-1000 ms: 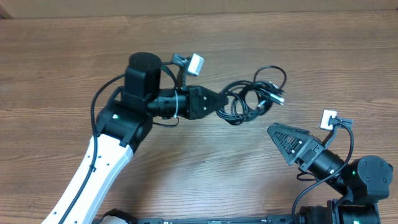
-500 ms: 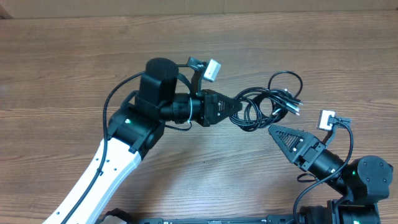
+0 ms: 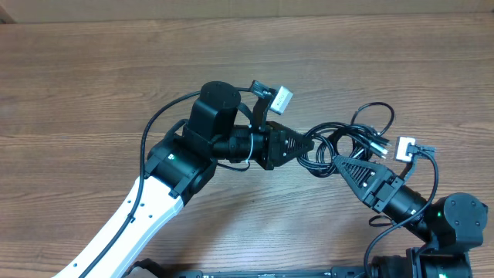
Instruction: Untangle cables
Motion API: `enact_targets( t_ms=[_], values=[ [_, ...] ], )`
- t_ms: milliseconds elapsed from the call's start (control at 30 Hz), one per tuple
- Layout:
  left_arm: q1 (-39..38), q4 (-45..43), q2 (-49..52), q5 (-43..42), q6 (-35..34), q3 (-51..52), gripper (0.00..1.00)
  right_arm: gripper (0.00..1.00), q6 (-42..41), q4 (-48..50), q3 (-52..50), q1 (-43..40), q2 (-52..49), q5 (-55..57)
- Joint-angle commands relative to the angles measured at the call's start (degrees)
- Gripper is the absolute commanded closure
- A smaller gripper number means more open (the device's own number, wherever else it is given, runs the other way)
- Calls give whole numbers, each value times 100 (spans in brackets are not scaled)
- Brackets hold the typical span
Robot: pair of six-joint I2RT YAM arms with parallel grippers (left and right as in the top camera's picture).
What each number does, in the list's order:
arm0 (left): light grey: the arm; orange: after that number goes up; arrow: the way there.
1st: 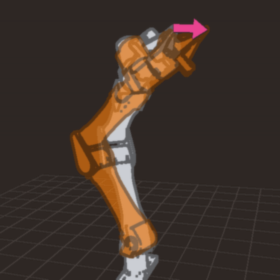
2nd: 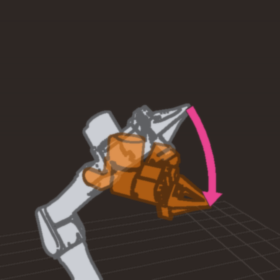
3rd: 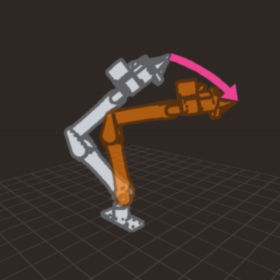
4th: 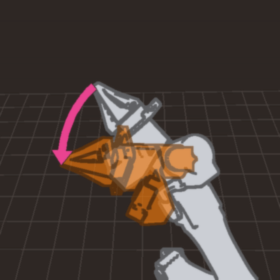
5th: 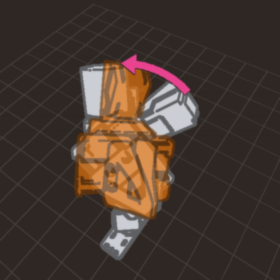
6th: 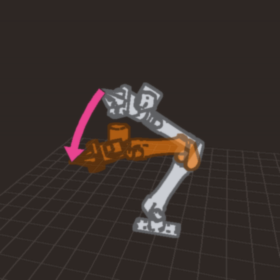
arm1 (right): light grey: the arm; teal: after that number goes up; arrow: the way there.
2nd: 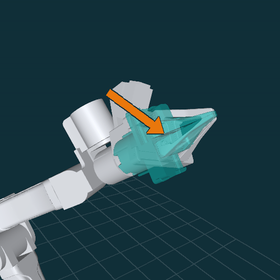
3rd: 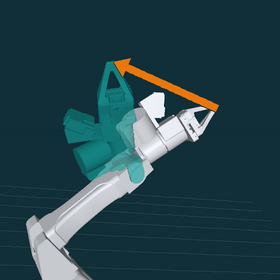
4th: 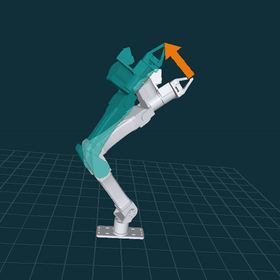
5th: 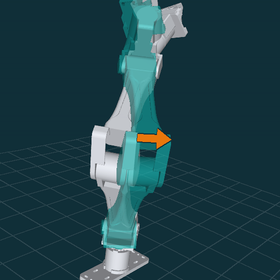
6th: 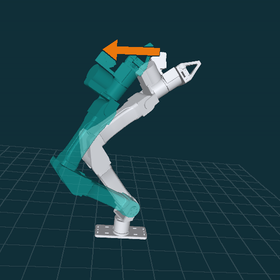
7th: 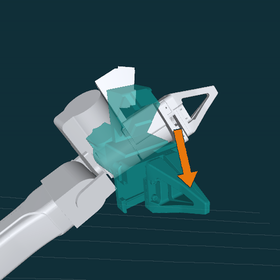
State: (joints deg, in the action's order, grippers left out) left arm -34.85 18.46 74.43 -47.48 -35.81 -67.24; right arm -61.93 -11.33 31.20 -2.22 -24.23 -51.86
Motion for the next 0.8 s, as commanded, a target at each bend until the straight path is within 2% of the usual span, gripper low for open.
enact_targets(
  t_ms=[0,200,367,400,433,467,500,533,667,767],
  values=[
    [-20,46,-17,-13,175,-85,96,81,20,35,166,-4,4,39],
    [-7,407,-20,-39,782,-85,96,95,57,35,166,-4,4,39],
    [-4,402,-17,-52,892,-85,94,96,195,37,166,-7,4,37],
    [0,398,-17,-55,922,-85,81,96,289,37,166,-7,4,37],
    [7,396,-20,-57,1023,-85,42,96,509,37,166,-7,4,37],
    [9,396,-20,-57,1064,-85,21,96,623,39,166,-4,4,35],
    [22,398,-20,-63,1113,-85,5,96,776,37,166,-7,4,37],
    [46,396,-20,-98,1176,-85,0,96,957,37,166,-7,4,35],
    [208,363,-20,-492,1547,-85,0,96,2087,26,166,-4,4,-149],
    [409,315,-20,-1113,2011,-85,0,96,2903,-37,166,-4,4,-538]
  ],
)
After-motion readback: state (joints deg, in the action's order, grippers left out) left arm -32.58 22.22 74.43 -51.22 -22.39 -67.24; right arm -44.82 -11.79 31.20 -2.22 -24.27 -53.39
